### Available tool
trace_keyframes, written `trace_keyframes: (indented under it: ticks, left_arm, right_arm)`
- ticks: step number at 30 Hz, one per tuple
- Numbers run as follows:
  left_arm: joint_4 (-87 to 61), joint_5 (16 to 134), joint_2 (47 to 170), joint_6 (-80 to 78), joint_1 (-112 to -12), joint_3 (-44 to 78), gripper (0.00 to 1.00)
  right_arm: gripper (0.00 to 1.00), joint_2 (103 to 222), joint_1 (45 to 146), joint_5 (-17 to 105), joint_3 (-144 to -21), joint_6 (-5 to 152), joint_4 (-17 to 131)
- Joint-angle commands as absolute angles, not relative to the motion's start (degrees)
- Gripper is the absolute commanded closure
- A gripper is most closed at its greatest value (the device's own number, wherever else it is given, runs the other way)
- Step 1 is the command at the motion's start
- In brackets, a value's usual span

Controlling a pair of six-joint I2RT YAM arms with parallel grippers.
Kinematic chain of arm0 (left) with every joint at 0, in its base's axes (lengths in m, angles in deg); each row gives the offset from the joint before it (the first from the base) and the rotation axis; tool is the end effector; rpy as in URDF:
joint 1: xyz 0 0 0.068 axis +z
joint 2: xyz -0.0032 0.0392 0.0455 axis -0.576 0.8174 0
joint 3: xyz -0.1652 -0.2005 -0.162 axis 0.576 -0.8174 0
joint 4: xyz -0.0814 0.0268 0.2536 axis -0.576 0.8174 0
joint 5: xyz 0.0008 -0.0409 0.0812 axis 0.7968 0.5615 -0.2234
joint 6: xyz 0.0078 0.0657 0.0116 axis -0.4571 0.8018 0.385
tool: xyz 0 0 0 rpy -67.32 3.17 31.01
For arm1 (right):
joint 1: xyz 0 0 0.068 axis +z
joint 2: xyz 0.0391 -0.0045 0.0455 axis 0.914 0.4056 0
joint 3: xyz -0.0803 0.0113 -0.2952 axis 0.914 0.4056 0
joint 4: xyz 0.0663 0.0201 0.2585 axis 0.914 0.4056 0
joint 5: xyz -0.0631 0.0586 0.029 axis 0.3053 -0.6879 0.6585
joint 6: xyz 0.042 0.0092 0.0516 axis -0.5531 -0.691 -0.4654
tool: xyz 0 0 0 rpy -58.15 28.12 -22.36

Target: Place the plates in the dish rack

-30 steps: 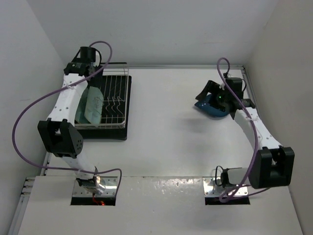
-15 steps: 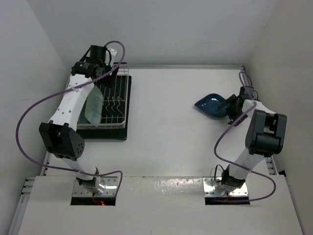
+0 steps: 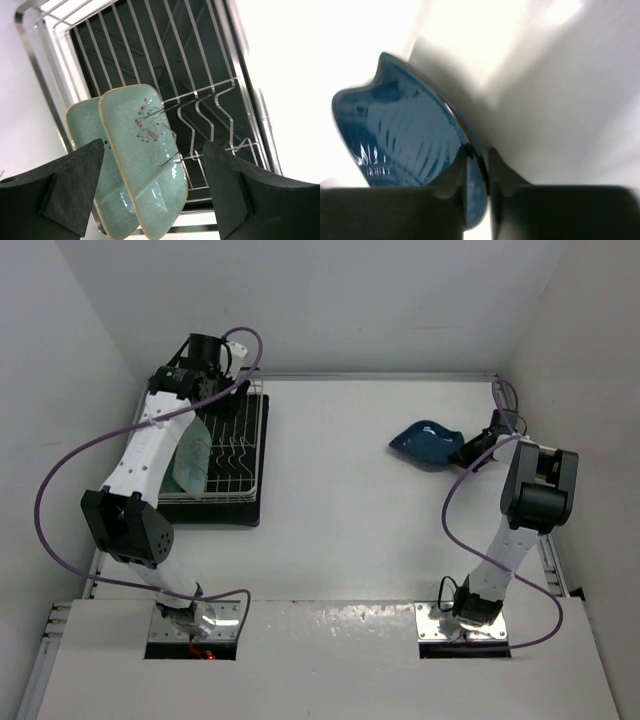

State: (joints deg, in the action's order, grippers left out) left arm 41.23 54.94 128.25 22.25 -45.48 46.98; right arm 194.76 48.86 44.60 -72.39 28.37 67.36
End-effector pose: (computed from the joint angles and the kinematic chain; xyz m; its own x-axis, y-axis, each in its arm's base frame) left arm 0.3754 -0.0571 0.4094 -0.6793 0.3249 -0.6581 0.1751 0.9425 0.2847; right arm 0.4001 -0.1170 0.1340 -0.3213 0.9166 -0.2380 0.7837 0.3985 0.4765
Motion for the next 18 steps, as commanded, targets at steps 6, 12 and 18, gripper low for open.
trace_keyframes:
  ticks: [6,12,18]
  left_arm:
    - [43.4,64.5,129.4,23.8,-49.0,49.1,0.06]
    - [44.7,71.3,130.4,24.5,-53.4,50.2,0.02]
    - [45.3,83.9,133.1,24.5,-58.1,55.9,0.02]
  right_arm:
    - [1.00,192.7,51.8,41.1,-71.3,38.0,67.3]
    - [1.00,176.0,59.7,39.5,-66.7,47.5,63.3]
    - [1.00,164.8,69.3,29.8,-64.9,50.7,61.7]
